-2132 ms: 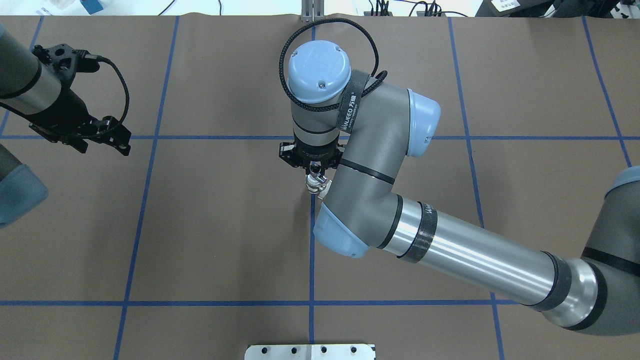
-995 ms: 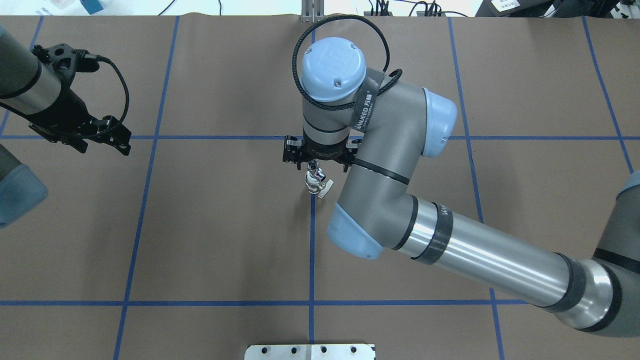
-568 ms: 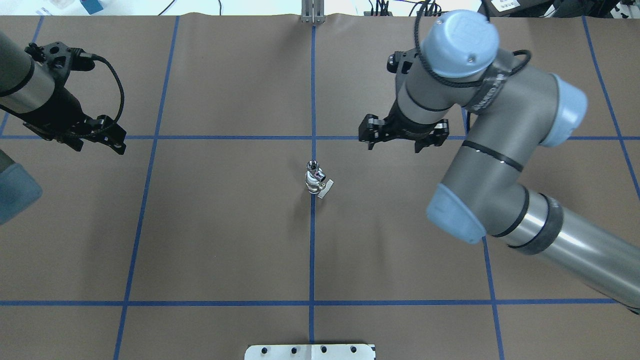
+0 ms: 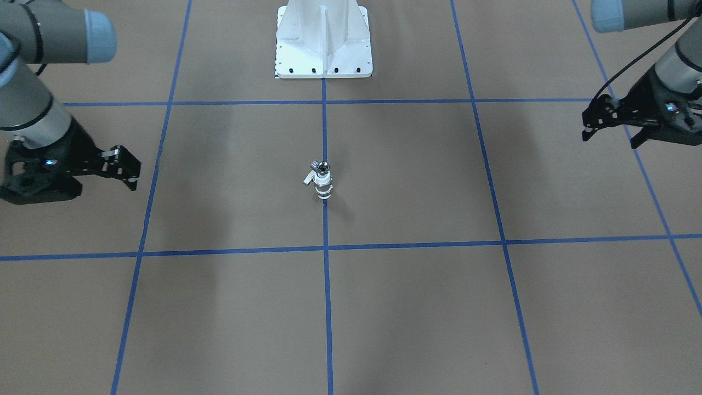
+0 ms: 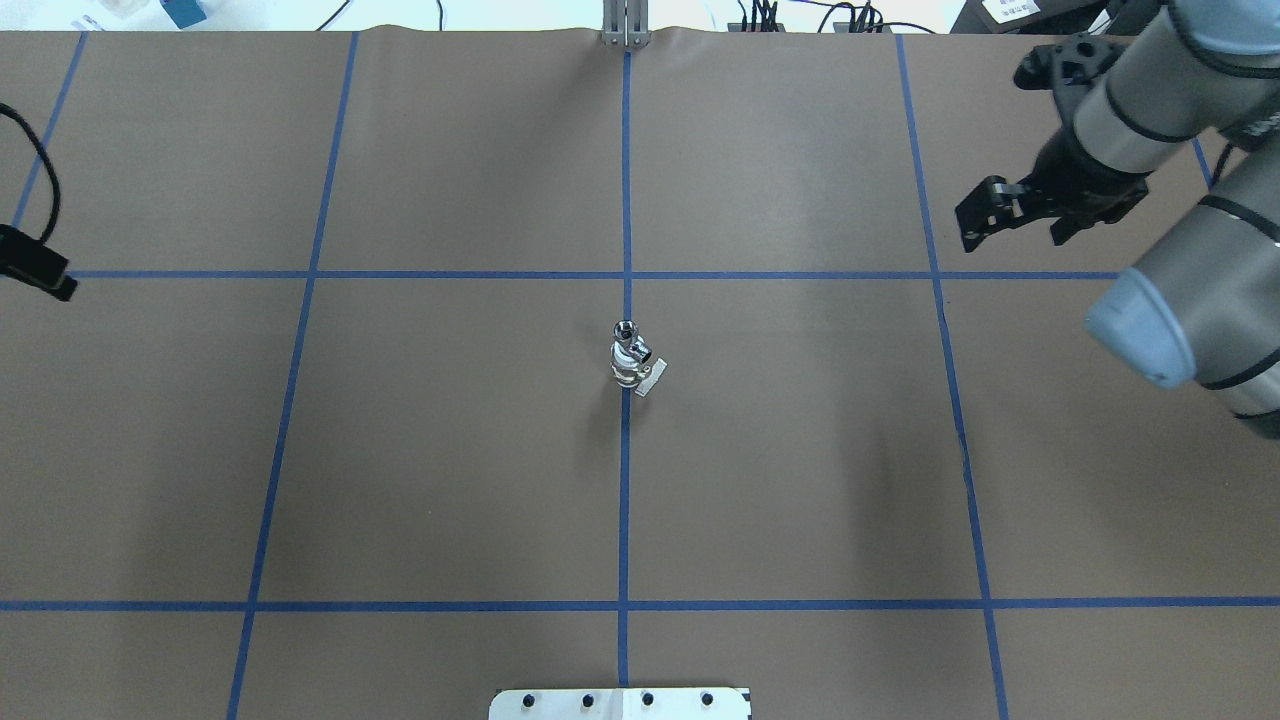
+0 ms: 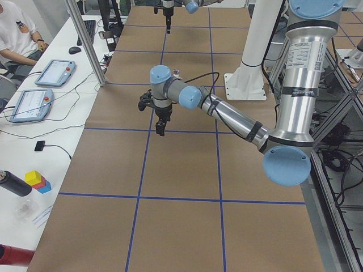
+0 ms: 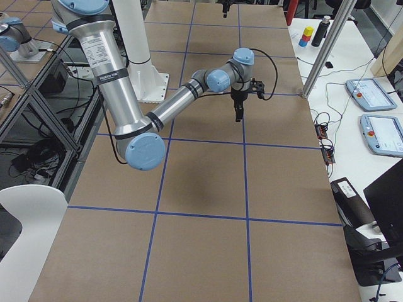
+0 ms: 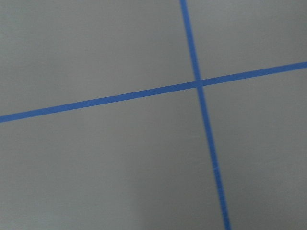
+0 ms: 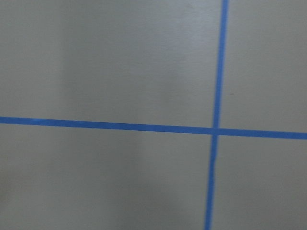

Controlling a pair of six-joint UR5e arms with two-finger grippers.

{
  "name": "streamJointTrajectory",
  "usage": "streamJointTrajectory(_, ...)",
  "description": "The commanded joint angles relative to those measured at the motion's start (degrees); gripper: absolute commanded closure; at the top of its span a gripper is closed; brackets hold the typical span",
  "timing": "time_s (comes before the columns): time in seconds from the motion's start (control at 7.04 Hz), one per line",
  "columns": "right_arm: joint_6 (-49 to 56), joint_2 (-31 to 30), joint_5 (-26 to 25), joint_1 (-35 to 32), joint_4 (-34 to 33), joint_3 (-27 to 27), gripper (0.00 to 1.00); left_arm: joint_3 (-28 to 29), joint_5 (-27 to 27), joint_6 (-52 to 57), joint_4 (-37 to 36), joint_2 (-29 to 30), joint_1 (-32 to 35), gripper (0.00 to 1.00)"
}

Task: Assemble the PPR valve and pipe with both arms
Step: 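Open the right gripper and lift away while the left arm retracts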

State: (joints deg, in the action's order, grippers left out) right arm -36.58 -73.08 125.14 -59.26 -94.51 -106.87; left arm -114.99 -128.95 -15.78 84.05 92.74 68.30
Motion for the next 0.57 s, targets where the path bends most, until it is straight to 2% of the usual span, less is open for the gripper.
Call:
streamJointTrajectory(0.0, 9.3, -11.77, 3.09, -7.33, 9.39, 0.87, 0.01, 0.29, -0.07, 13.02, 0.15, -7.36, 7.79, 0.01)
streamJointTrajectory(0.14, 13.86, -13.82, 3.1, -9.71, 9.69, 1.48, 0.01, 1.07, -0.16, 13.31, 1.28, -9.13, 8.94, 0.01)
streamJointTrajectory(0.28, 15.04, -14.71, 3.53, -11.64, 9.69, 2.01, 0.01, 5.08, -1.98, 13.32, 4.86, -9.59, 11.57, 0.01)
streamJointTrajectory(0.43, 18.97, -14.81, 6.75, -15.32, 9.69, 4.45, 0.01, 10.6, -8.18, 13.32, 9.51, -9.85, 13.94, 0.01)
